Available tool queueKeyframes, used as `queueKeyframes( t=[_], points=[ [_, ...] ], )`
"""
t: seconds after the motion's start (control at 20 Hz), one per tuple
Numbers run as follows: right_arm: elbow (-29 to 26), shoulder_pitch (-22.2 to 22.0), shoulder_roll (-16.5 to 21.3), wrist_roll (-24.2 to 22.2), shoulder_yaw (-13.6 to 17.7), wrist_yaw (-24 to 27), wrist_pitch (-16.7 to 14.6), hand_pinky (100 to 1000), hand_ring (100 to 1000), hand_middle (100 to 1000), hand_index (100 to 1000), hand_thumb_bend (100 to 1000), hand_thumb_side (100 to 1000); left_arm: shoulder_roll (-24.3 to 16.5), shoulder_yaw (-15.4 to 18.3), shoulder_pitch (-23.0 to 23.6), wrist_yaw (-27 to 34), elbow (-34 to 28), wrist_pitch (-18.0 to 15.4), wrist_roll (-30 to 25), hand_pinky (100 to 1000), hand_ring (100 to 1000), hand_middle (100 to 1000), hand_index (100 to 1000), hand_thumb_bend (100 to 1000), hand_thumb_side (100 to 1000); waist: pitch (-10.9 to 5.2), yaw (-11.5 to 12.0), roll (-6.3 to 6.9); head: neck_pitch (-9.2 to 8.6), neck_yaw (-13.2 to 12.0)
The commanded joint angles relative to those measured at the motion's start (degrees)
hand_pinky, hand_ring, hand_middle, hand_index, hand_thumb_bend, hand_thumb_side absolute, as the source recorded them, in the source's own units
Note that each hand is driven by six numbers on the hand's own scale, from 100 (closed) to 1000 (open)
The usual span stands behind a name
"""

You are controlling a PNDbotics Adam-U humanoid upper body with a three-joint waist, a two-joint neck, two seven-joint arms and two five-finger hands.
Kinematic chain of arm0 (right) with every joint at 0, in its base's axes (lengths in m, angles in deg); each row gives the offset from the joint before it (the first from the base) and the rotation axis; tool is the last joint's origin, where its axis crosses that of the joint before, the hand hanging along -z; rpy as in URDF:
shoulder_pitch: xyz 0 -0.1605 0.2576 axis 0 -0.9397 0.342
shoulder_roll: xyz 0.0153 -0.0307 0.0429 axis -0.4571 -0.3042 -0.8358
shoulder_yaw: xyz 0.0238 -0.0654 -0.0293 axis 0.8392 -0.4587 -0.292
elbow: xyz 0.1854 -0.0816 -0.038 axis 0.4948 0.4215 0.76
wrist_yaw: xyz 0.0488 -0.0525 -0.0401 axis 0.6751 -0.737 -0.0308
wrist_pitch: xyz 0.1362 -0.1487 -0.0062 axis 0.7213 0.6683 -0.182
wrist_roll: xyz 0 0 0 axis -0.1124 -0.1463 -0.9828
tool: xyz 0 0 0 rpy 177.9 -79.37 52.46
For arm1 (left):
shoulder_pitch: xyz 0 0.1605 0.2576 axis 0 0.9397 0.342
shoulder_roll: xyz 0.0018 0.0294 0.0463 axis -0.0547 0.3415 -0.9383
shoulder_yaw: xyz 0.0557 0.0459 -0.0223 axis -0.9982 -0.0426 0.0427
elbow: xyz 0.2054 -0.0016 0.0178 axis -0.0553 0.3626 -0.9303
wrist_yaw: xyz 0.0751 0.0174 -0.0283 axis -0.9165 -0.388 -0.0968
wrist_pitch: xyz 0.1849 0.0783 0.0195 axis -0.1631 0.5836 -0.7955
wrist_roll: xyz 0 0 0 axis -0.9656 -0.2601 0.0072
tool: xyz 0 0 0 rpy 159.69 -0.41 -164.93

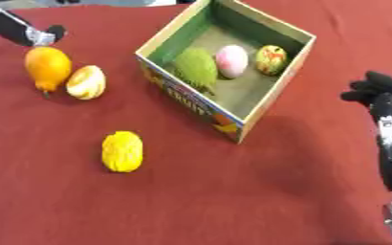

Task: Pick up objects on the table and place them in the box.

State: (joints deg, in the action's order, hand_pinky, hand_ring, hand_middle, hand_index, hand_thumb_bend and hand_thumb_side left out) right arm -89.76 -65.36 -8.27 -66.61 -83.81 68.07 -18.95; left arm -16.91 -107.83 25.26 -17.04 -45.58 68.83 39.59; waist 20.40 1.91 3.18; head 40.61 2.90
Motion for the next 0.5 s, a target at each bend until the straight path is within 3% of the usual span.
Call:
queueKeyframes(
  t=[0.05, 0.5],
  points=[
    [-0.8, 0.1, 0.7, 0.4, 0.6, -0.5, 0.0, 850, 696, 695, 832, 100, 733, -3.8, 0.8, 0.8, -1.4, 1.2, 0.3, -1.1, 841, 809, 785, 881, 251, 100, -1.35, 0.1, -0.48, -0.30, 0.3],
    [-0.8, 0.4, -0.3, 0.6, 0.5, -0.8, 0.0, 849, 694, 694, 832, 100, 738, -2.8, 2.5, 1.7, -2.3, 5.5, 0.9, -2.3, 859, 832, 812, 914, 320, 100, -0.47, -0.4, -1.36, -1.51, -1.1]
  ],
)
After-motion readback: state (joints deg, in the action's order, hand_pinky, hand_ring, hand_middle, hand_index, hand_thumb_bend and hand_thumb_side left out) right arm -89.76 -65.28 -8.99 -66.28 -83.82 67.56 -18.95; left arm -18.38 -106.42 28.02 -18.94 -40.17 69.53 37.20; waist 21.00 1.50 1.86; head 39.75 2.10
